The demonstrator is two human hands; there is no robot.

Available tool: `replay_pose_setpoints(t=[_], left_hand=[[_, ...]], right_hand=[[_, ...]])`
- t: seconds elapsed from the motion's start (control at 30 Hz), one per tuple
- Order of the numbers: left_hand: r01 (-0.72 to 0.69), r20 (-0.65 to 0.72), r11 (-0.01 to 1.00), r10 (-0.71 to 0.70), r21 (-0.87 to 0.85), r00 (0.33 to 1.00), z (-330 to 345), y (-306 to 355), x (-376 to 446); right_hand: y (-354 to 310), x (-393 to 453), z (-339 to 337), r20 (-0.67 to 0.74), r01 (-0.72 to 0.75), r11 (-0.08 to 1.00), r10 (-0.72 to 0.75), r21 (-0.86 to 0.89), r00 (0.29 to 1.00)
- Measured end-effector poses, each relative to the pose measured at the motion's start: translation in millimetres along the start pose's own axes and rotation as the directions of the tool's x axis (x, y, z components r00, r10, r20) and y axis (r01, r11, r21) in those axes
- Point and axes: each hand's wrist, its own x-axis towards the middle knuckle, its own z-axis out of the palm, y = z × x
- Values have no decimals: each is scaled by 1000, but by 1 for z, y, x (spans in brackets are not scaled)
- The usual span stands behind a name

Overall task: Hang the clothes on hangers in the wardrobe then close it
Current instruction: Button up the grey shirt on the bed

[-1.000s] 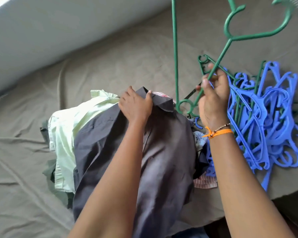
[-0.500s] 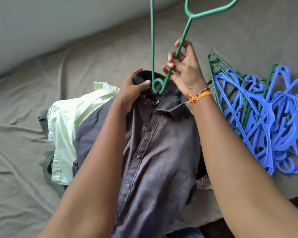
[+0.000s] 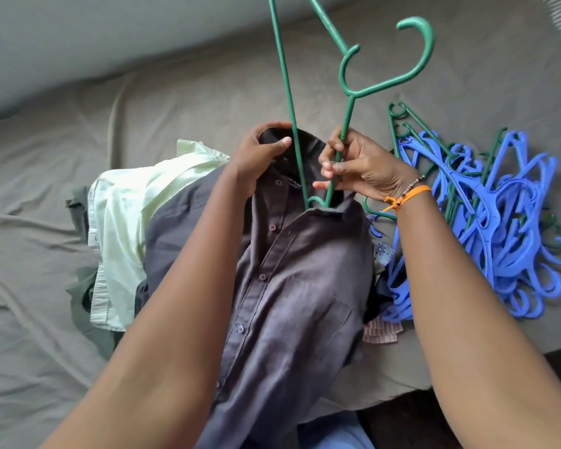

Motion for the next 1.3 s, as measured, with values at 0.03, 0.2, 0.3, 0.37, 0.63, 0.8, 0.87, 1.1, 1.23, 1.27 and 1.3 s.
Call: replay_pose_setpoints(t=[0.03, 0.2, 0.3, 0.37, 0.63, 0.8, 0.87, 1.1, 1.23, 1.27, 1.3], left_hand=[[-48, -33, 998, 49, 44, 998, 1, 0, 0], [-27, -83, 996, 34, 83, 996, 3, -7, -4], [47, 34, 995, -51, 88, 998, 2, -6, -3], [52, 116, 983, -73, 175, 991, 2, -1, -1], [-164, 62, 963, 154, 214, 986, 14, -2, -15], [-367, 231, 891, 310, 268, 922, 10, 10, -31], [-390, 211, 885, 343, 256, 915, 0, 22, -35], [-340, -85, 900, 375, 271, 923, -29, 62, -40], [-198, -181, 951, 243, 237, 953, -36, 70, -42], [-154, -202, 966, 196, 207, 960, -41, 72, -44], [-112, -194, 983, 139, 146, 971, -48, 75, -47]], right_hand=[[1, -1, -2, -70, 0, 1000, -1, -14, 998], [0, -4, 8, -54, 41, 997, -37, 60, 998], [1, -7, 17, 66, 66, 995, -71, 75, 995], [2, -11, 19, 158, 49, 992, -67, 115, 985], [4, -9, 12, -367, 75, 997, -58, 34, 928], [-13, 8, 26, -692, 309, 943, -140, 125, 708], [-20, 6, 24, -744, 322, 941, -141, 104, 654], [-24, -22, 17, -684, 265, 964, -191, 4, 705], [-15, -44, 22, -609, 182, 973, -231, -143, 759], [-16, -49, 23, -614, 165, 967, -251, -194, 748], [-15, -54, 23, -624, 140, 955, -277, -260, 730]])
